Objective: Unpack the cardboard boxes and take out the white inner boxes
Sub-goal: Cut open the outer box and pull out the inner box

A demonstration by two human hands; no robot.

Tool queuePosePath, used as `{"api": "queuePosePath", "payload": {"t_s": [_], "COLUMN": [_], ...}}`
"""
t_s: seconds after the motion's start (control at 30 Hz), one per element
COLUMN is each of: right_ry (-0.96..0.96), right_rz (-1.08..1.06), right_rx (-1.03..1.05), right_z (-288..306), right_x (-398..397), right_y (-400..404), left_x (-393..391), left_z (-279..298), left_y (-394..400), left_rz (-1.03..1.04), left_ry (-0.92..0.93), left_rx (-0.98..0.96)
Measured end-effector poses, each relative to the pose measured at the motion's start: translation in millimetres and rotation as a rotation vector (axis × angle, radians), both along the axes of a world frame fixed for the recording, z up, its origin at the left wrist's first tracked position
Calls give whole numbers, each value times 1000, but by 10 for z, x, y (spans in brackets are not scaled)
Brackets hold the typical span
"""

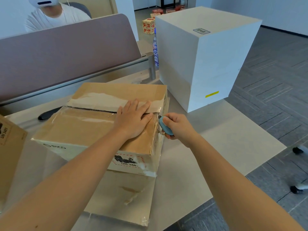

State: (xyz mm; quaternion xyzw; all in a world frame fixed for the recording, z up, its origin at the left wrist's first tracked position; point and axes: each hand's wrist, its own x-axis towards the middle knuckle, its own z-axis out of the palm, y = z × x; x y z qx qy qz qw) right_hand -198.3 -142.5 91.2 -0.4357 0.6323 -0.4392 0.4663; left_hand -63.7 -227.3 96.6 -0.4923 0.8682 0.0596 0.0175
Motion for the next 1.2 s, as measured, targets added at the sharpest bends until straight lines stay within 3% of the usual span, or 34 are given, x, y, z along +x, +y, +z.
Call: {"api": "queuePosePath", "payload": {"t_s": [0.23,0.57,1.07,1.2], "right_ry": [-153,56,193,212], "right_rz": [18,52,82,2], "right_rx": [94,89,119,124], "right_z": [83,141,190,185], "right_x": [-29,9,-9,-2], "right_y": [26,37,159,183], "left_x": [-2,1,-1,-48], "left_z": [2,-8,15,38], "left_y": [12,6,76,88], "left_rz": [6,8,-30,11], "left_ry": [-3,3,-21,-26], "left_rx": [3,12,49,87]}}
